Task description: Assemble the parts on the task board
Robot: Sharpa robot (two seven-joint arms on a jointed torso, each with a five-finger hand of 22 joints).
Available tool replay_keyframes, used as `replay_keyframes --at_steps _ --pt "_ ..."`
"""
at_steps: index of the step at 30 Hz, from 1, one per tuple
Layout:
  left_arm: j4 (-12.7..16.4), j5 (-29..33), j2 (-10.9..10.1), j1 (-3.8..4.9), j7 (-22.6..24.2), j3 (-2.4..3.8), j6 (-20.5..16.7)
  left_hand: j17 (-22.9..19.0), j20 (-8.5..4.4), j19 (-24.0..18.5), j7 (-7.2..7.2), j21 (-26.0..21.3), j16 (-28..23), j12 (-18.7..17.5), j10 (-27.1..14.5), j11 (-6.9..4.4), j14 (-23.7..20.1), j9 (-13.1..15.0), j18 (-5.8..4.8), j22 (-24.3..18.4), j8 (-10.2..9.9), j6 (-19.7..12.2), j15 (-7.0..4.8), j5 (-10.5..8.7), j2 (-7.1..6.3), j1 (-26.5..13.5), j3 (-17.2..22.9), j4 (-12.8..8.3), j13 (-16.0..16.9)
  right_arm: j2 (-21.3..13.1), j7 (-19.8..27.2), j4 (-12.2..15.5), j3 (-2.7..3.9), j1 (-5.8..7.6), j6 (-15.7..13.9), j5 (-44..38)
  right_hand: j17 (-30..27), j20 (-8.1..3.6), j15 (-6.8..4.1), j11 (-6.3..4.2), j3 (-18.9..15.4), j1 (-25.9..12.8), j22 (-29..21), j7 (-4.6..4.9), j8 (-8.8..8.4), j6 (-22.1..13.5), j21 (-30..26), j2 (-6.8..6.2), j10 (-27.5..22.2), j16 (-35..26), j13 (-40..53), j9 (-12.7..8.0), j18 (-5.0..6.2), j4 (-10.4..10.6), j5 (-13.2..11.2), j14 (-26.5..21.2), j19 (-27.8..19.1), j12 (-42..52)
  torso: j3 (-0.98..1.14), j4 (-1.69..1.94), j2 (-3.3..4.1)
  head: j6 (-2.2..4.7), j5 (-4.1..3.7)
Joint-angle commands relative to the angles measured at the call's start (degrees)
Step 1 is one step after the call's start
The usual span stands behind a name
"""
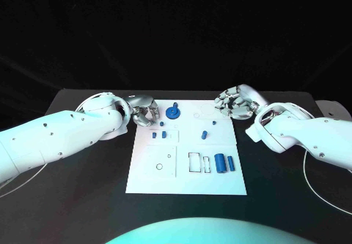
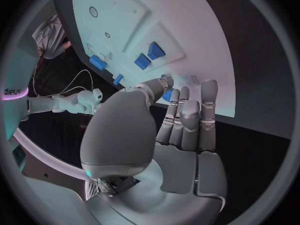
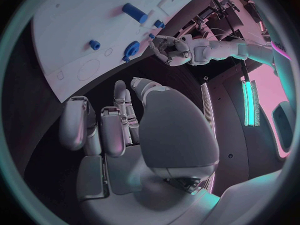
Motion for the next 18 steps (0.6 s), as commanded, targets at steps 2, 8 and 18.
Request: replay_keyframes --at_steps 2,8,18 --pt "1.47 17.84 -1.96 0.06 5.74 0.16 -7.39 -4.5 0.07 -0.93 0.3 -1.3 -1.99 0.29 -0.29 0.03 -2.08 -0.11 0.45 -1.35 -0.47 -0.08 0.04 -0.02 0.4 -0.87 -0.65 0.31 0.11 -0.06 -4.01 -0.47 0.02 -0.01 8.16 -16.39 -0.18 0.53 0.68 0.47 2.23 0.79 3.83 0.23 -0.92 0.46 -0.19 -1.1 0.34 -0.36 -7.63 -0.41 0.86 -0.77 -1.87 0.85 0.17 -8.42 0.08 0.0 -0.09 0.58 -1.13" --pt "4.92 35.76 -5.56 0.06 14.68 0.23 -8.94 -16.53 -0.22 -2.31 -0.26 -6.32 -9.84 1.92 0.48 -0.45 -8.48 0.16 0.45 -4.64 -0.36 1.19 -0.4 0.08 0.5 -2.65 -2.82 1.66 0.61 0.23 -8.37 -1.09 0.03 0.0 12.68 -33.37 1.22 0.77 0.9 0.83 3.01 0.29 5.02 -0.16 -2.14 1.22 1.59 -2.37 1.15 0.74 -13.92 -0.9 0.47 -1.1 -3.17 1.6 1.22 -14.34 -0.15 0.05 0.05 1.3 -1.85" --pt "8.87 62.7 -8.39 -0.05 24.2 0.14 -7.37 -21.88 0.19 -6.68 -0.48 -15.36 -21.0 1.69 5.98 -0.98 -15.84 0.21 0.31 -9.88 -0.99 2.24 -0.23 0.22 1.62 -1.67 -3.23 1.38 0.12 2.04 -12.29 -2.34 0.03 -0.07 15.48 -43.82 2.89 0.78 1.55 1.47 4.67 0.73 6.88 0.44 -3.9 1.56 4.53 -2.98 2.37 2.09 -19.07 -1.61 -0.15 -1.7 -7.26 2.49 2.66 -18.07 -0.27 0.22 0.02 1.66 -2.42"
